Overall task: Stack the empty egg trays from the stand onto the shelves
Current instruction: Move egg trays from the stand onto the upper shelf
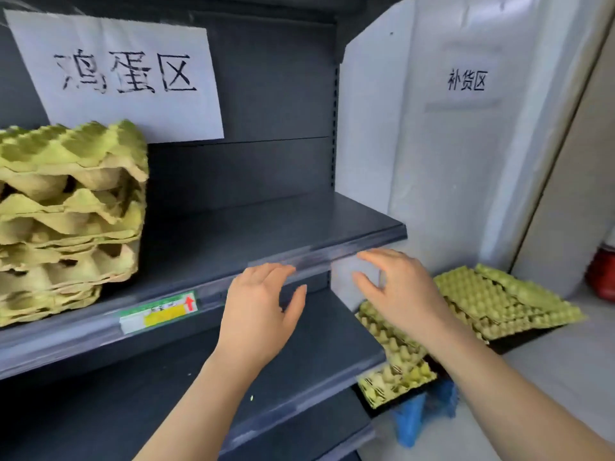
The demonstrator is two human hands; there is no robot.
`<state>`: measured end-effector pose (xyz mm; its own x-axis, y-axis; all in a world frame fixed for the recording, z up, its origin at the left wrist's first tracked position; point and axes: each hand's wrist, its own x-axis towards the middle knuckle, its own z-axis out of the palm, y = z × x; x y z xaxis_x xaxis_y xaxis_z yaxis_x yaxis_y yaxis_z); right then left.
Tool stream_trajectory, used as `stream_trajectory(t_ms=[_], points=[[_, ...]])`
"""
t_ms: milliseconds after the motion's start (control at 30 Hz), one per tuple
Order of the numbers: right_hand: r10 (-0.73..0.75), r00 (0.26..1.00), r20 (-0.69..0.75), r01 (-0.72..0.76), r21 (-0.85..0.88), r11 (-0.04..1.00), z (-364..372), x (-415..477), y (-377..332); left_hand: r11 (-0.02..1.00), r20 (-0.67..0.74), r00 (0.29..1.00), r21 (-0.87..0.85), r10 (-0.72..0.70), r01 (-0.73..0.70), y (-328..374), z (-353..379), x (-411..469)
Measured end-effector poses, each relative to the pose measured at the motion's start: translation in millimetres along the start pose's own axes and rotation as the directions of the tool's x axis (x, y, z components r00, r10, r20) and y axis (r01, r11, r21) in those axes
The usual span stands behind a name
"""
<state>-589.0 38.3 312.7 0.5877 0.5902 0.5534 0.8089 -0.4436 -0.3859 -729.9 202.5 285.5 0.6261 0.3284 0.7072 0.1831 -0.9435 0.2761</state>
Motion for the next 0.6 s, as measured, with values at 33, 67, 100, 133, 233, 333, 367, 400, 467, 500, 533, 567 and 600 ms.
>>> stream_trajectory(t_ms=[33, 67, 100, 133, 233, 333, 367, 400, 467, 500, 533, 567, 600], points=[[0.023, 1.000, 0.012, -0.023, -0.023, 0.999, -4, -3, 22, 1.000, 0.023, 1.000, -0.016, 0.010, -0.010, 12, 20, 4], [0.042, 0.999, 0.027, -0.040, -0.050, 0.998, -8, -5, 43, 0.999, 0.043, 0.999, -0.030, 0.019, -0.018, 25, 40, 9], [0.054, 0.998, 0.035, -0.051, -0.077, 0.996, -13, -8, 66, 0.999, 0.060, 0.998, -0.042, 0.029, -0.026, 39, 60, 14], [0.065, 0.997, 0.039, -0.061, -0.098, 0.993, -18, -10, 89, 0.998, 0.081, 0.996, -0.055, 0.038, -0.033, 53, 81, 20], [0.109, 0.992, 0.055, -0.101, -0.130, 0.986, -34, -12, 160, 0.995, 0.138, 0.989, -0.094, 0.055, -0.042, 97, 143, 39], [0.170, 0.982, 0.080, -0.157, -0.144, 0.977, -45, -10, 232, 0.992, 0.199, 0.979, -0.121, 0.051, -0.027, 137, 208, 56], [0.190, 0.978, 0.092, -0.174, -0.155, 0.972, -47, -10, 255, 0.991, 0.222, 0.974, -0.132, 0.041, -0.012, 148, 228, 60], [0.206, 0.973, 0.104, -0.187, -0.169, 0.968, -49, -9, 277, 0.990, 0.244, 0.969, -0.139, 0.031, 0.003, 158, 248, 64], [0.242, 0.962, 0.128, -0.218, -0.178, 0.960, -50, -6, 317, 0.990, 0.291, 0.956, -0.141, 0.026, 0.016, 174, 287, 70], [0.262, 0.954, 0.144, -0.235, -0.178, 0.956, -49, -4, 335, 0.990, 0.312, 0.950, -0.139, 0.022, 0.023, 181, 304, 73], [0.280, 0.947, 0.158, -0.252, -0.179, 0.951, -48, -2, 352, 0.990, 0.331, 0.944, -0.136, 0.011, 0.036, 186, 321, 75], [0.296, 0.940, 0.167, -0.265, -0.182, 0.947, -45, 1, 368, 0.990, 0.350, 0.937, -0.131, -0.003, 0.052, 189, 338, 77], [0.307, 0.936, 0.175, -0.275, -0.185, 0.944, -41, 5, 384, 0.990, 0.369, 0.929, -0.123, -0.016, 0.066, 192, 354, 79]])
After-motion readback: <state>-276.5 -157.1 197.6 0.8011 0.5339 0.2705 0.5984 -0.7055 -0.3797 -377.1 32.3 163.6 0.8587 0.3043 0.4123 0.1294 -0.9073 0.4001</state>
